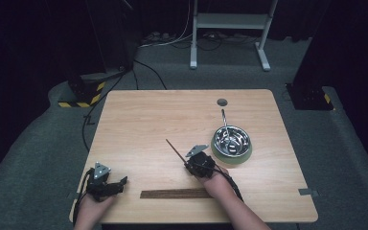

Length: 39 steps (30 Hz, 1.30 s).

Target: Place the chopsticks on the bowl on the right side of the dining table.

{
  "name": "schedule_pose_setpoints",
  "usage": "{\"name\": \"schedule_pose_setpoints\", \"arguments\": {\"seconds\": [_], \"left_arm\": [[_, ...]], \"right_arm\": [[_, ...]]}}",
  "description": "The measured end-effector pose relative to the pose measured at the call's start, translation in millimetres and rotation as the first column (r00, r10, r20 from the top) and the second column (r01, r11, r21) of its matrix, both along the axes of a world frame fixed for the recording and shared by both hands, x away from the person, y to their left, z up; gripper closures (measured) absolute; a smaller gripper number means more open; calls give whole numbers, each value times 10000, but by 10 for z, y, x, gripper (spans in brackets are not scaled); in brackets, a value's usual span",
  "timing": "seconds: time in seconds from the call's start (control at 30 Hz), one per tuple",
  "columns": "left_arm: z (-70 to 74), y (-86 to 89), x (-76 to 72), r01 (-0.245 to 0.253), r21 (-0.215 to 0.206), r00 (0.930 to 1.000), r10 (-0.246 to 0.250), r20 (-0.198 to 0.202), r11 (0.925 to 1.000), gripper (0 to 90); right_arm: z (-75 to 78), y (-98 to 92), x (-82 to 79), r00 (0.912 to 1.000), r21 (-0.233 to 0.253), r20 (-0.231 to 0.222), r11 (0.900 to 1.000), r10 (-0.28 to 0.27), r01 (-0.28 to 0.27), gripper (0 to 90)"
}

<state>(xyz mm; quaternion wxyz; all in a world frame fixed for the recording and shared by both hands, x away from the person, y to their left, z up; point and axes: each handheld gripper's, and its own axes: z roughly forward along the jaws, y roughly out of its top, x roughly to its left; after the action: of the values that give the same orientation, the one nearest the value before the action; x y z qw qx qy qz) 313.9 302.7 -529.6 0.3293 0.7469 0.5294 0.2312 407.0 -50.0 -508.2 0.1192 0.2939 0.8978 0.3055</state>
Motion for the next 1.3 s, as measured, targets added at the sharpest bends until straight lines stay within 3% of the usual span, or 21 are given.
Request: {"name": "schedule_pose_setpoints", "arguments": {"seconds": [0.23,0.33,0.5,0.7,0.77,1.0,1.3], "left_arm": [[0,-1,0,-11,3,10000,11,5,10000,161],[0,0,0,0,1,10000,0,-1,10000,161],[0,0,0,-5,-3,10000,5,1,10000,161],[-1,-2,-1,-27,-15,10000,27,-2,10000,161],[0,-1,-1,-19,-11,10000,19,0,10000,161],[0,0,0,0,-1,10000,0,1,10000,161],[-3,-5,0,-42,-58,10000,42,35,10000,161]], "right_arm": [[9,-23,-36,10000,-162,43,9999,-58,58,784],[17,-44,-62,9998,-129,-188,9999,-12,10,779],[12,-52,-60,10000,-222,53,9998,20,-19,782],[19,-49,-46,9997,-131,-247,9999,74,-77,828],[17,-48,-37,10000,-205,-57,9998,19,-20,840],[27,-27,-44,10000,-386,-20,9992,48,-49,849],[202,-102,-77,9996,-42,260,9999,102,-101,849]]}}
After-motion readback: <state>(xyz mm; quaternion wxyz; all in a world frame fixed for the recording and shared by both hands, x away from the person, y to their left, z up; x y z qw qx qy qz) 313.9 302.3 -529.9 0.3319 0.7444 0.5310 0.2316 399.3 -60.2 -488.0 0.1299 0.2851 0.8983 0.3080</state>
